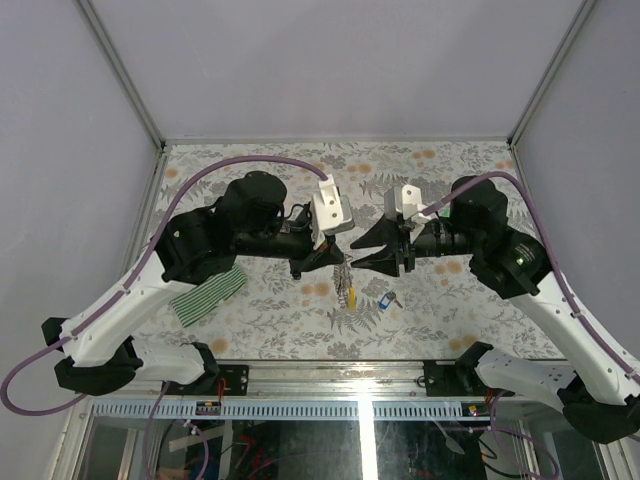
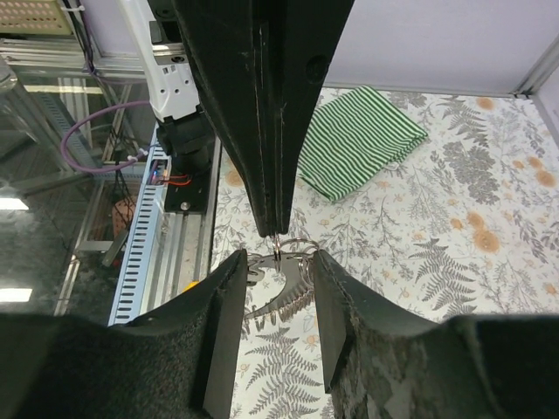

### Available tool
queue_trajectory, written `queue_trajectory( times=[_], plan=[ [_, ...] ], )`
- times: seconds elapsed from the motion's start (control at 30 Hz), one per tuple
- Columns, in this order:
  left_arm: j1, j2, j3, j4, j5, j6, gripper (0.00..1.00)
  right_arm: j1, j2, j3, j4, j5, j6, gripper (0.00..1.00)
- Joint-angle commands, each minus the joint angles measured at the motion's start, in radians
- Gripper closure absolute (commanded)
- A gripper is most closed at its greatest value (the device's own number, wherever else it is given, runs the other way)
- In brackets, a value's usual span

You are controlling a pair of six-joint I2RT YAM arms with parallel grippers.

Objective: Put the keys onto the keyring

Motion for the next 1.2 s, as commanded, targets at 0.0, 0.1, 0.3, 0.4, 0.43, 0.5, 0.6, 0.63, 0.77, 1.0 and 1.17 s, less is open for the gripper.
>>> queue_trajectory(
  times=[0.0,0.1,0.3,0.4,0.43,0.5,0.6,0.63,0.77,1.0,1.17],
  plan=[
    [-0.006,0.002,0.042,0.000,-0.007,0.015,1.00,0.005,0.021,0.036,0.032,-0.051,0.002,0.58],
    [-0.008,0.007,0.046,0.001,-0.006,0.015,1.00,0.005,0.036,0.039,0.035,-0.066,0.004,0.64],
    [-0.010,0.011,0.052,0.001,0.003,0.018,1.00,0.005,0.051,0.039,0.033,-0.077,0.000,0.70],
    [-0.011,0.011,0.055,0.001,0.002,0.019,1.00,0.005,0.055,0.037,0.034,-0.085,-0.001,0.83],
    [-0.011,0.010,0.056,0.001,0.001,0.019,1.00,0.005,0.055,0.036,0.034,-0.086,0.000,0.89],
    [-0.012,0.010,0.064,0.002,-0.003,0.020,1.00,0.005,0.053,0.034,0.032,-0.088,0.001,1.00],
    [-0.013,0.000,0.069,0.020,-0.010,0.014,1.00,0.005,0.036,0.019,0.072,-0.082,0.032,1.00],
    [-0.013,-0.009,0.062,0.040,-0.013,0.008,0.98,0.005,0.018,0.001,0.114,-0.082,0.063,1.00],
    [-0.013,-0.104,-0.041,0.187,-0.022,-0.034,0.82,0.005,-0.067,-0.102,0.372,-0.077,0.238,1.00],
    [-0.013,-0.334,-0.346,0.623,-0.003,-0.143,0.69,0.005,-0.136,-0.180,0.644,-0.040,0.434,1.00],
    [-0.012,-0.428,-0.507,0.898,-0.029,-0.224,0.69,0.005,-0.161,-0.273,0.947,-0.019,0.605,1.00]
  ],
)
